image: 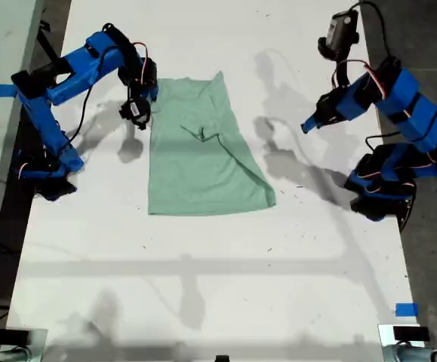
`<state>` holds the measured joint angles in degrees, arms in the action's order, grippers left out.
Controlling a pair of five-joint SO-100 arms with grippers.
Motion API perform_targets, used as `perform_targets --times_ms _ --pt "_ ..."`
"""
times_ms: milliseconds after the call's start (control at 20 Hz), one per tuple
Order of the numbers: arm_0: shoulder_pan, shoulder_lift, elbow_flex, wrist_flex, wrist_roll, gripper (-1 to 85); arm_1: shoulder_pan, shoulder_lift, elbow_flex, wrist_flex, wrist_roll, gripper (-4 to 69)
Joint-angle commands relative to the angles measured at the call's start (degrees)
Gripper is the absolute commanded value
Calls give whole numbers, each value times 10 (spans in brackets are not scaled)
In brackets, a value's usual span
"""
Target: Fold tshirt
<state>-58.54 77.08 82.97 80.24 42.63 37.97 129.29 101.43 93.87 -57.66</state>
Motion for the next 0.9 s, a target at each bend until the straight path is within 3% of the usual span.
perform_targets --times_ms 0,100,400,500,650,850 --pt "48 -33 -149 15 -11 1 4 18 -3 -28 8 134" --pt "86 -149 -336 51 -16 1 2 18 -2 -28 11 132" --pt "144 -216 -329 -86 -2 15 0 16 17 -37 15 130" --pt "153 -243 -330 -100 -3 258 -1 16 25 -40 18 130" --pt "151 -237 -330 -93 19 432 -4 17 35 -45 24 130" --pt "140 -98 -320 -10 20 404 -15 16 39 -45 32 130"
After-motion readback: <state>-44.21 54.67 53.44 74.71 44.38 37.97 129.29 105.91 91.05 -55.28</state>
